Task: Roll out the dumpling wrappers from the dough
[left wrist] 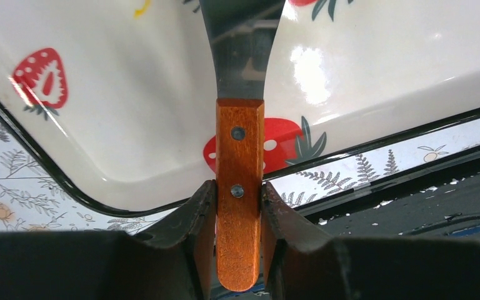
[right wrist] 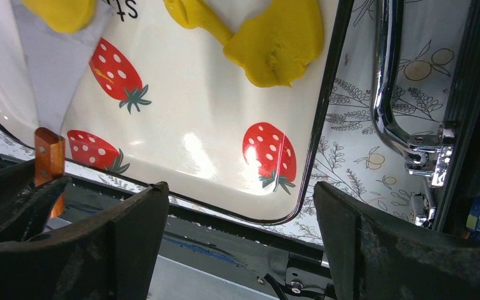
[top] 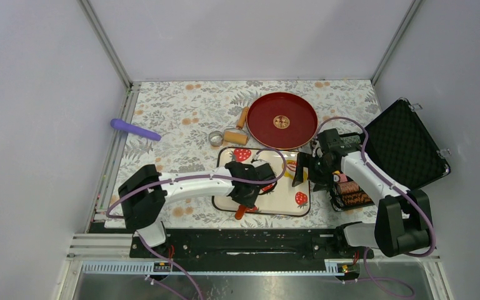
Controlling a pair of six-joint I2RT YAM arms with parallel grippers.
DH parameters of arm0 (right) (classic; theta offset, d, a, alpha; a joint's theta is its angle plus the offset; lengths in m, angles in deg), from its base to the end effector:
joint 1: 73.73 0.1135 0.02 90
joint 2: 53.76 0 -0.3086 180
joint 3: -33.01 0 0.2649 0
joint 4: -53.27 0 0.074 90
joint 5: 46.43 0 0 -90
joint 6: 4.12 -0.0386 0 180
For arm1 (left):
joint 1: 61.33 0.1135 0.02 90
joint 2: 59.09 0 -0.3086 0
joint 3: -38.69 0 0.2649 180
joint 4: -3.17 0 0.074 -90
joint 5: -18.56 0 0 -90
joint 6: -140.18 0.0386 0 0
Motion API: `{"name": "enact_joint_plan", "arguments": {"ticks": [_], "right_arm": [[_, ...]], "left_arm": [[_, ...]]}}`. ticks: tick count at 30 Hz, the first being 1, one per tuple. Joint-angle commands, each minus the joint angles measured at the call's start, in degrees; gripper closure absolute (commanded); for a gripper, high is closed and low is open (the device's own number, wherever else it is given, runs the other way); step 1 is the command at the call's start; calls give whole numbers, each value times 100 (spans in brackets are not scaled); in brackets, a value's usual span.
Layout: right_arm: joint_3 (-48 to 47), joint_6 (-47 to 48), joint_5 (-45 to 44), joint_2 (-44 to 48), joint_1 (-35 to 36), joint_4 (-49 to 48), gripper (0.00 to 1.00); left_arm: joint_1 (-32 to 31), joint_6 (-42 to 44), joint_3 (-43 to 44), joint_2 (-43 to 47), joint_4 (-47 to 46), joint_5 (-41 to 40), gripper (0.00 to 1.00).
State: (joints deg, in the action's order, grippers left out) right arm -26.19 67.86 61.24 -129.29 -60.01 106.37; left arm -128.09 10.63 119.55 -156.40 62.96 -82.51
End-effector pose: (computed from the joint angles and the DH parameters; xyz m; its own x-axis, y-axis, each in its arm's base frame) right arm 0.2265 0.0674 0.2341 -0.9669 0.0674 -0.2462 -0.0321 0.9249 0.3789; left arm 0.1409 -0.3094 0.2359 -0.8582 0.4149 -0.3022 0.4374 0.8992 -0.0077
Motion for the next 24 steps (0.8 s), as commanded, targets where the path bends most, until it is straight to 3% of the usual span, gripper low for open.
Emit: {"name": "enact_joint_plan", "arguments": {"ticks": [1,12,24], "right_arm": [[-199,-9,100,157,-13,157,7],[-146,31,96,133,-18,156,6],[-214,3,152,295,-13,156,5]], "left_arm": [[78,-59,64,394,-33,-357,100],[95,-103,-134,98,-243,-92,100],[85,-98,146,619,18,-774,100]]}}
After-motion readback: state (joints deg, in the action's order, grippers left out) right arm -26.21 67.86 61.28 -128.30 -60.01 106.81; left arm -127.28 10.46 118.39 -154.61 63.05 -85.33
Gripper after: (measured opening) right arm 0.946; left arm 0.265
